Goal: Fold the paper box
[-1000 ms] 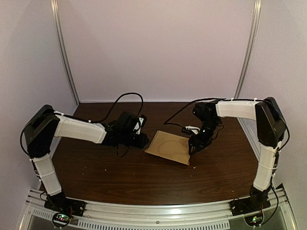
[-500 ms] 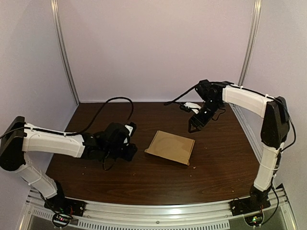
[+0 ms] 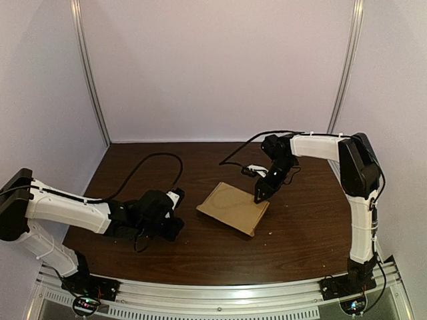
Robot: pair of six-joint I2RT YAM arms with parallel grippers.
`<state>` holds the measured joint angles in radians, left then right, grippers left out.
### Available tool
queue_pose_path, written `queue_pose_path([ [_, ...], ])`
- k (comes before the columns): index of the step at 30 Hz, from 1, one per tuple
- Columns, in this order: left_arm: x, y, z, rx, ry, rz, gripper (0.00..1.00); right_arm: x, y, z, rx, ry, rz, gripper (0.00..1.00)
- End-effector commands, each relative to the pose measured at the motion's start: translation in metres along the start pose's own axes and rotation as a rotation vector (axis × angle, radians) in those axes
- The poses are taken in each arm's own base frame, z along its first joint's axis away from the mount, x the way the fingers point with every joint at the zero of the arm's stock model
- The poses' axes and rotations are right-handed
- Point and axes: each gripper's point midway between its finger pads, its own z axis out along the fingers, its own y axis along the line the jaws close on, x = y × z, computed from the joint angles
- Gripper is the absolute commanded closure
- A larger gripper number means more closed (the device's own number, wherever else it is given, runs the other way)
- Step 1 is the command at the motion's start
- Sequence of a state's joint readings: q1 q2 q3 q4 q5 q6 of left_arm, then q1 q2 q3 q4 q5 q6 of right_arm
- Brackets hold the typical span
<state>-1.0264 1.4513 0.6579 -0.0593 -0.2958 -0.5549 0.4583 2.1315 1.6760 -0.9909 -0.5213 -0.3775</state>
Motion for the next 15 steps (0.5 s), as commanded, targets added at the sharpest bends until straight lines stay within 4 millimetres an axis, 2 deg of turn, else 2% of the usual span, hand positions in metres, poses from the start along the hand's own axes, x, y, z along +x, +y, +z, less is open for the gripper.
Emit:
queue_pose_path([
  [1,-0.009,-0.001,-0.013,0.046,-0.089,-0.038,0.69,0.029,0.037,0.004,-0.204,0.038,0.114,0.64],
  [5,0.005,0.019,-0.019,-0.004,-0.099,-0.079,0.69,0.055,0.072,0.009,-0.367,0.083,0.189,0.6],
  [7,0.013,0.033,-0.02,-0.061,-0.083,-0.092,0.69,0.064,0.08,0.004,-0.395,0.137,0.176,0.6],
  [11,0.02,0.045,-0.02,-0.113,-0.075,-0.141,0.67,0.05,0.069,-0.012,-0.313,0.095,0.143,0.6],
  [15,0.013,0.032,-0.015,-0.051,-0.103,-0.225,0.63,0.031,0.059,-0.016,-0.268,0.052,0.129,0.59],
])
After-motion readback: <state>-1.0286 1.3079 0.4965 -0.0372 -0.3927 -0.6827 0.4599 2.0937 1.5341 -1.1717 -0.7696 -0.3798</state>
